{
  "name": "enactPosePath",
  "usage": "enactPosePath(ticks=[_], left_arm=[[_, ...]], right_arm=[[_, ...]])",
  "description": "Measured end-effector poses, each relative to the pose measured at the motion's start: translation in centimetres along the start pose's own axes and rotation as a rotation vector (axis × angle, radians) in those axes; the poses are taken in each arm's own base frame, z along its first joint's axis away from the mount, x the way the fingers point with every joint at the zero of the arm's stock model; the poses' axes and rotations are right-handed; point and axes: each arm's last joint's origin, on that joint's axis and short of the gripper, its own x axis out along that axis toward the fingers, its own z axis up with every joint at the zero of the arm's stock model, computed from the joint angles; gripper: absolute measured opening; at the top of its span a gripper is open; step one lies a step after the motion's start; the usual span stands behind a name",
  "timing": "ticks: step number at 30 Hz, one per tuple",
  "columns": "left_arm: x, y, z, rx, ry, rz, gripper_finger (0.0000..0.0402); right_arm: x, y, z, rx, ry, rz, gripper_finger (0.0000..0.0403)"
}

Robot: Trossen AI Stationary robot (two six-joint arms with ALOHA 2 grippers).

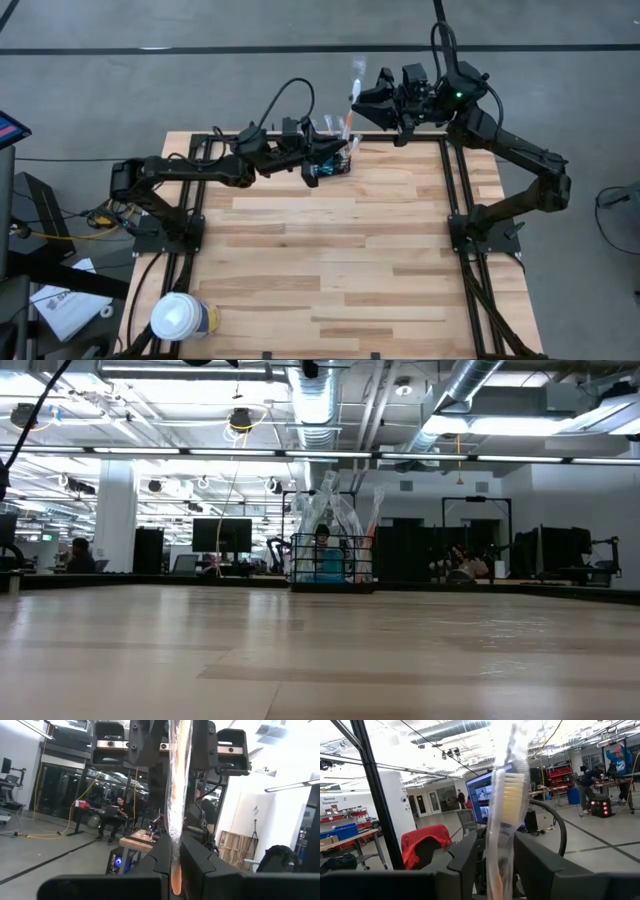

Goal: Pick & Place toothbrushing station
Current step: Put the orange toothbrush into the black wire organizer

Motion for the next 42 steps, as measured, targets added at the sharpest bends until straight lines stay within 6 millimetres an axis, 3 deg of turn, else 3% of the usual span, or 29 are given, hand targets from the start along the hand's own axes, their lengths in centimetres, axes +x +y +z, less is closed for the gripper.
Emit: enactPosePath(ticks=[7, 12, 18, 24, 32, 37, 42], left_arm=[[0.0, 0.0, 0.0, 0.000, 0.002, -0.007, 0.0008], [0.0, 0.0, 0.0, 0.000, 0.004, -0.006, 0.0008], [0.0, 0.0, 0.0, 0.007, 0.003, -0.009, 0.0016], [-0.1, 0.1, -0.6, 0.113, 0.079, 0.001, 0.0080], [-0.7, 1.2, -3.0, 0.188, 0.347, 0.081, 0.0178], [-1.0, 2.9, -2.9, 0.217, 0.355, 0.144, 0.0196], [-2.1, 6.4, -2.8, 0.234, 0.454, 0.277, 0.0187]], right_arm=[[0.0, 0.0, 0.0, -0.001, 0.003, 0.008, 0.0074], [0.1, 0.1, 0.0, -0.089, 0.005, 0.018, 0.0015], [0.3, 0.7, -0.1, -0.186, 0.003, 0.070, 0.0005], [-0.1, 0.5, 0.2, -0.204, 0.002, 0.081, 0.0004], [-3.0, -0.9, 1.3, -0.223, 0.062, -0.027, 0.0001], [-4.7, -2.6, -0.2, -0.142, 0.250, -0.175, 0.0001], [-5.2, -3.9, -3.4, -0.105, 0.408, -0.223, 0.0001]])
